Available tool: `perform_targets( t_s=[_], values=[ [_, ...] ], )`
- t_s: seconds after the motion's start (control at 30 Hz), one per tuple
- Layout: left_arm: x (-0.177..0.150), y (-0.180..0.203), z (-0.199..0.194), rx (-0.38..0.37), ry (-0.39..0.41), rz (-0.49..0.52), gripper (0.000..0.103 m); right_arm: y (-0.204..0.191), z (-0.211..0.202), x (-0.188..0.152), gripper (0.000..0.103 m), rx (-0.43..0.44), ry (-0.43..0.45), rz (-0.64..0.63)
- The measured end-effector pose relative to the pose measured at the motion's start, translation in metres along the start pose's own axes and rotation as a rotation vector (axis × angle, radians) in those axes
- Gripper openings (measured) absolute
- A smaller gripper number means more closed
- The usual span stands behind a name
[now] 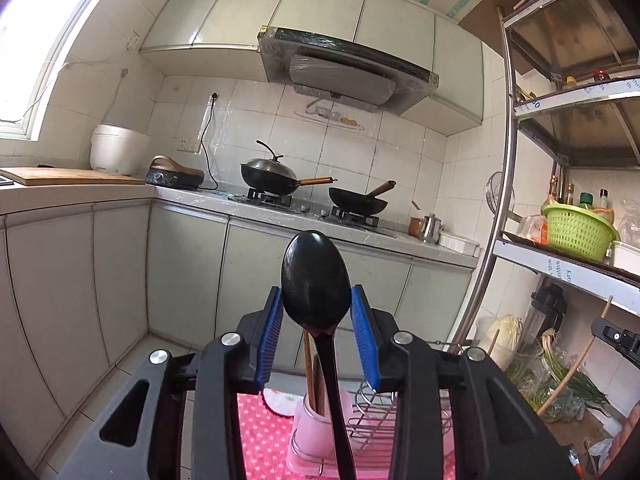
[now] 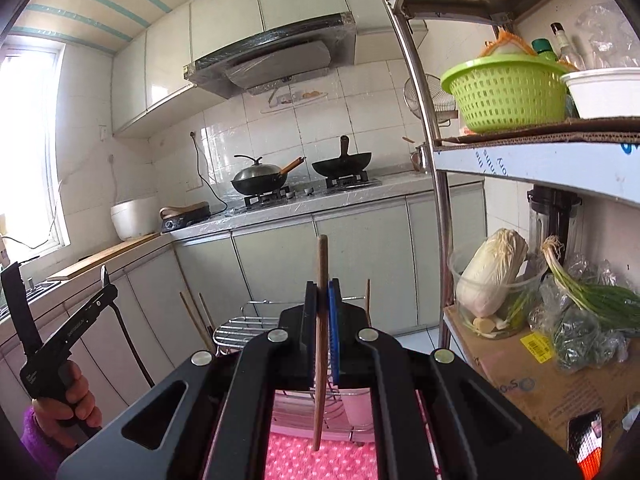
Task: Organize utensils
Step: 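Lift the black spoon with the left tool while the right tool lifts the chopstick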
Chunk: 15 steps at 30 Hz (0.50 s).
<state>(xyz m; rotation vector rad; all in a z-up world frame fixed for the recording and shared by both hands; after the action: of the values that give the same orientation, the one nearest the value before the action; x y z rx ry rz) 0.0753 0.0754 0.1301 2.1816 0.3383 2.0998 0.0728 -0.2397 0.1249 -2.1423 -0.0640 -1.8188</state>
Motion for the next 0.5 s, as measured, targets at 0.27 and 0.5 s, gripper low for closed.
perform_targets(
  t_s=[0.27,0.5],
  values=[
    [0.003,0.003,0.046,0.044,0.025,-0.012,0.034,0.007,0.021,0.034,0.006,-0.009,0.057,-0.026],
    [-0.005,0.002,0.075,0.082,0.036,0.0,0.034,0.01,0.052,0.046,0.006,-0.001,0.057,-0.043]
  ],
)
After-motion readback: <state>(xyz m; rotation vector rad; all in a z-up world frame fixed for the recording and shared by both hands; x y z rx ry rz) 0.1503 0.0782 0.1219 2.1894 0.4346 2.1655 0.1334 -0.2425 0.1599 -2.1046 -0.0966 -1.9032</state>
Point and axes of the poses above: each gripper's, at about its wrist camera, not at the fingertips, and z roughly the way its jaws point, y to its right, x to its top, the point moved 5 cm from there along z, roughly the way its jaws point, and after that the axes turned 4 degrees about y, right-handed, at the moved point
